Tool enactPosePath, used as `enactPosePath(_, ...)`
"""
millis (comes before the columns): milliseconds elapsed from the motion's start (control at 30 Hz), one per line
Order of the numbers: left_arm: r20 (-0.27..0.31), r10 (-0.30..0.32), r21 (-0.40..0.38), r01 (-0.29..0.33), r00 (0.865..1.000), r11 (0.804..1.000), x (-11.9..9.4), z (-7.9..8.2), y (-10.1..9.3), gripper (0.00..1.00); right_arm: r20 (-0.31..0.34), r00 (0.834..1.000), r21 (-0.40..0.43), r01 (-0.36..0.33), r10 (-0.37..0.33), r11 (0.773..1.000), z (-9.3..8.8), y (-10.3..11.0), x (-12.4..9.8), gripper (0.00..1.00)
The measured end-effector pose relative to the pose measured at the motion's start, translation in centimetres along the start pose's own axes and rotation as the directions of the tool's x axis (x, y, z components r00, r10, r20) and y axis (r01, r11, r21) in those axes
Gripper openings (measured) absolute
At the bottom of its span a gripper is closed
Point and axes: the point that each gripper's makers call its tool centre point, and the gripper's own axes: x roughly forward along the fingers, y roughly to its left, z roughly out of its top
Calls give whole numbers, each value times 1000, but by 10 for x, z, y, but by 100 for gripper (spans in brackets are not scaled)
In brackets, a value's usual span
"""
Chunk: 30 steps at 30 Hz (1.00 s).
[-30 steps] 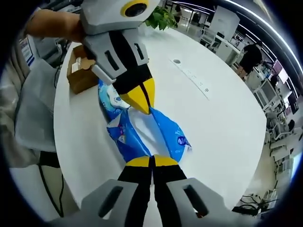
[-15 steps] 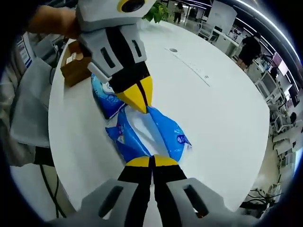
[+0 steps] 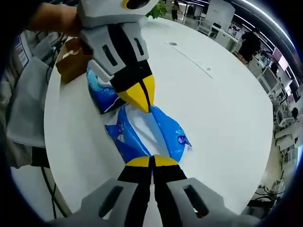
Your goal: Operate the shoe box by opening the lid, removing the specified soft item, and placing it in the target area until the item is outside and the box remains undamaged.
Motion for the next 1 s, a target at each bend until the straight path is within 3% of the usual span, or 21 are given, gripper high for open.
enactPosePath(600,-6,15,44,-15,1000,999,-1,-2,1,0,-7,1000,-4,10,-10,1000,0,5,1,0)
enactPosePath(1000,30,47,60,-49,998,997,-26,10,-3,7,11,998,-15,54,-54,998,16,6,-21,5)
